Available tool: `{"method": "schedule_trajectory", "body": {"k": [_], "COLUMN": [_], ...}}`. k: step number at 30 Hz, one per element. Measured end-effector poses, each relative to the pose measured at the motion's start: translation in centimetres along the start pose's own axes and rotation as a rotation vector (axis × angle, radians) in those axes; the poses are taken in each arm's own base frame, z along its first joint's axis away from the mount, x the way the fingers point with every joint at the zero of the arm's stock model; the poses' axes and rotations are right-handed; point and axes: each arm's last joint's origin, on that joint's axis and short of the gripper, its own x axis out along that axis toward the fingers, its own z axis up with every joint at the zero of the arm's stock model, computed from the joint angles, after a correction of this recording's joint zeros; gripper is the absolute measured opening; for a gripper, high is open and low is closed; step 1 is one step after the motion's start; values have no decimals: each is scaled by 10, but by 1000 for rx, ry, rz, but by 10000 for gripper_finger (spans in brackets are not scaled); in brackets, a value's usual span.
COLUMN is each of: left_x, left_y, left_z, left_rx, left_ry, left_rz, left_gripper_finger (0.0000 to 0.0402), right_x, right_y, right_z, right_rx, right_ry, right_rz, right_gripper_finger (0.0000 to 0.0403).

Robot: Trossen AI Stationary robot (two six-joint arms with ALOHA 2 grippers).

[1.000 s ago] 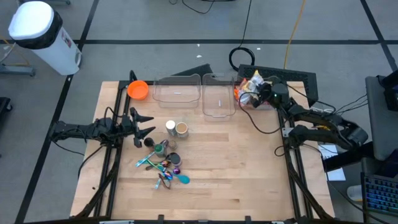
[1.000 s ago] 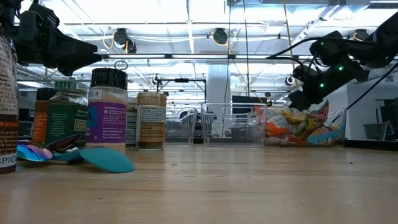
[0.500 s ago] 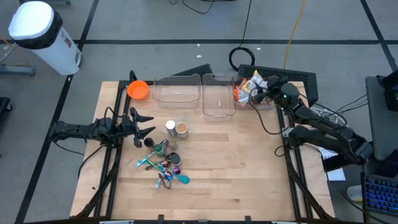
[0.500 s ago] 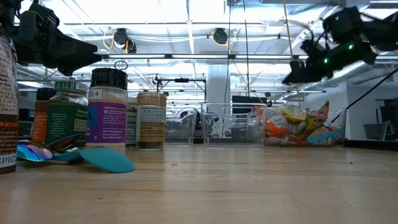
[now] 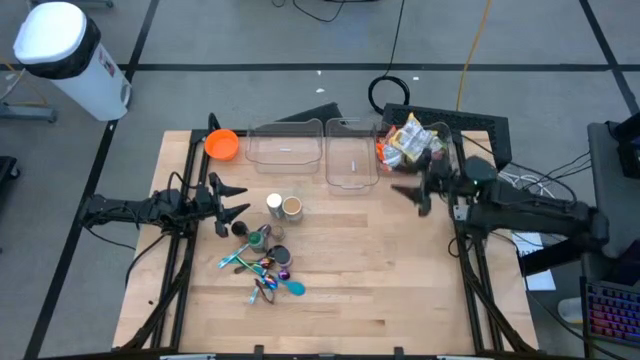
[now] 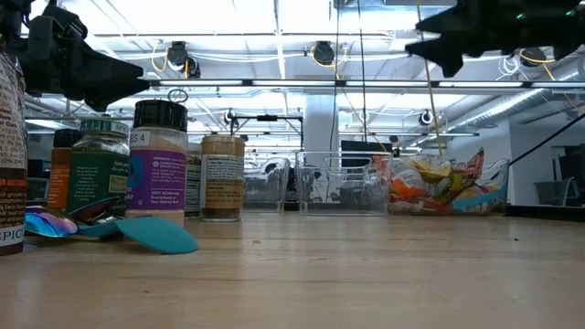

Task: Pick & Place Food Item
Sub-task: Put the white seasoning bottle into the left transparent bin

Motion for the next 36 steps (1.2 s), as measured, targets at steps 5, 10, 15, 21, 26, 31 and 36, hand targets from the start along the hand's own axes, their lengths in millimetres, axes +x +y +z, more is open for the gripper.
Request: {"method": "schedule_trajectory", "body": {"k": [5,10,15,21,26,31,36], "left_x": [0,0,0,0,0,0,0], "left_y": [0,0,0,0,0,0,0], "left_z": [0,0,0,0,0,0,0], "left_rx": [0,0,0,0,0,0,0], "left_ry": [0,0,0,0,0,0,0], "left_rz": [0,0,0,0,0,-1,0], "left_gripper_finger": [228,228,228,228,228,228,228], "right_x": [1,-6,-16,-30,-38,-43,-45], "right_y": [32,47,49,46,43,41,39], "right_z": [-12,-20,-20,-16,-18,-35,-53], "right_rx": [-73,-175,-173,-152,-124,-118,-96], "right_ry": [104,172,179,158,135,111,37], "right_rz": [122,75,12,12,13,14,17], "right_gripper_finger": [222,193,158,118,90,66,48]}}
